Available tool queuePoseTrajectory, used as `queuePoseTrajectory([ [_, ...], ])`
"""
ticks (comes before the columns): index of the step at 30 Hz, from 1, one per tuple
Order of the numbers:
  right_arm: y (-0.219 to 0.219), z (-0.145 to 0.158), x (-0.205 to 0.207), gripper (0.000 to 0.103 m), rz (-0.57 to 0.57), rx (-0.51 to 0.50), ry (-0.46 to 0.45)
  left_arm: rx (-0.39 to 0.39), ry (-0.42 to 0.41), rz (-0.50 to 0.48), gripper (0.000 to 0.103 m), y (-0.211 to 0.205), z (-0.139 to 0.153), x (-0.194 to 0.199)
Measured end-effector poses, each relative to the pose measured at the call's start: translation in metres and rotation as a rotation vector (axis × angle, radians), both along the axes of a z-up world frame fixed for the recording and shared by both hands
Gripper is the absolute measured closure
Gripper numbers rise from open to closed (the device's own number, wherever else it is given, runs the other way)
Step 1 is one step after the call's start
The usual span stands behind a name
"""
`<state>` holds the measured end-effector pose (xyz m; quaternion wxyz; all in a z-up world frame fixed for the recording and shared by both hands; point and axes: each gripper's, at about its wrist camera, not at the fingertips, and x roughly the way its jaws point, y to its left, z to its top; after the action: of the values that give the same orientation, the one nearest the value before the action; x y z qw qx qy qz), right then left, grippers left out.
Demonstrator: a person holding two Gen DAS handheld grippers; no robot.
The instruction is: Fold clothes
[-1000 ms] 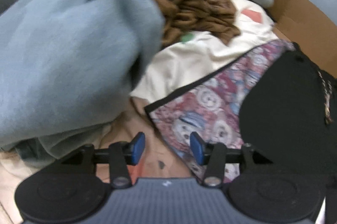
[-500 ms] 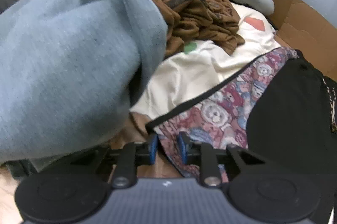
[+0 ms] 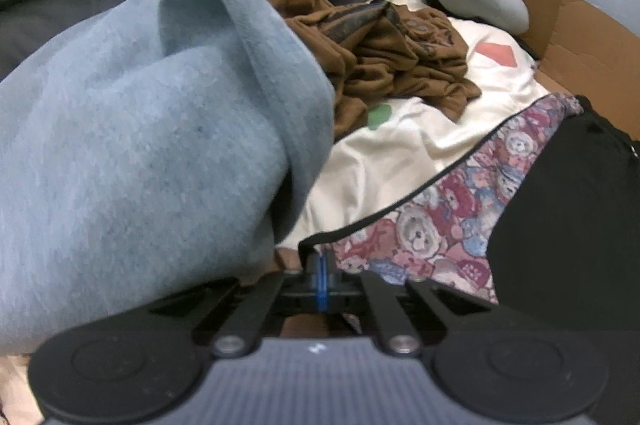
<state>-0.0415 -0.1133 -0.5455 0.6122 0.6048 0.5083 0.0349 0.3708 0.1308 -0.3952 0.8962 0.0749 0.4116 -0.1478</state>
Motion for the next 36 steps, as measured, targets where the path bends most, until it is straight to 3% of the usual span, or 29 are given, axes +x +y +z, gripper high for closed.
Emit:
queuePoseTrajectory([
  [8,0.003,0.006,0.001,0.102,0.040,-0.041,-0.014,0.006,0.006,0.043,0.103,0.004,-0.006,-0.001],
  [12,0.003,0.004,0.003,0.102,0.038,-0.040,-0.008,-0.047,0.069,0.067,0.101,0.010,-0.011,0.000],
  [17,0.006,0.002,0.003,0.102,0.032,-0.032,-0.003,-0.094,0.110,0.024,0.098,0.010,-0.012,-0.001],
  [19,0.007,0.002,0.004,0.102,0.032,-0.032,-0.003,-0.099,0.108,0.029,0.103,0.010,-0.013,0.002],
  [27,0.005,0.014,0.007,0.102,0.092,-0.083,-0.009,-0.061,0.015,0.053,0.103,0.013,0.003,-0.007],
  [36,0.005,0.006,0.011,0.102,0.116,-0.108,0.029,-0.004,0.026,0.121,0.103,0.023,-0.015,0.003],
])
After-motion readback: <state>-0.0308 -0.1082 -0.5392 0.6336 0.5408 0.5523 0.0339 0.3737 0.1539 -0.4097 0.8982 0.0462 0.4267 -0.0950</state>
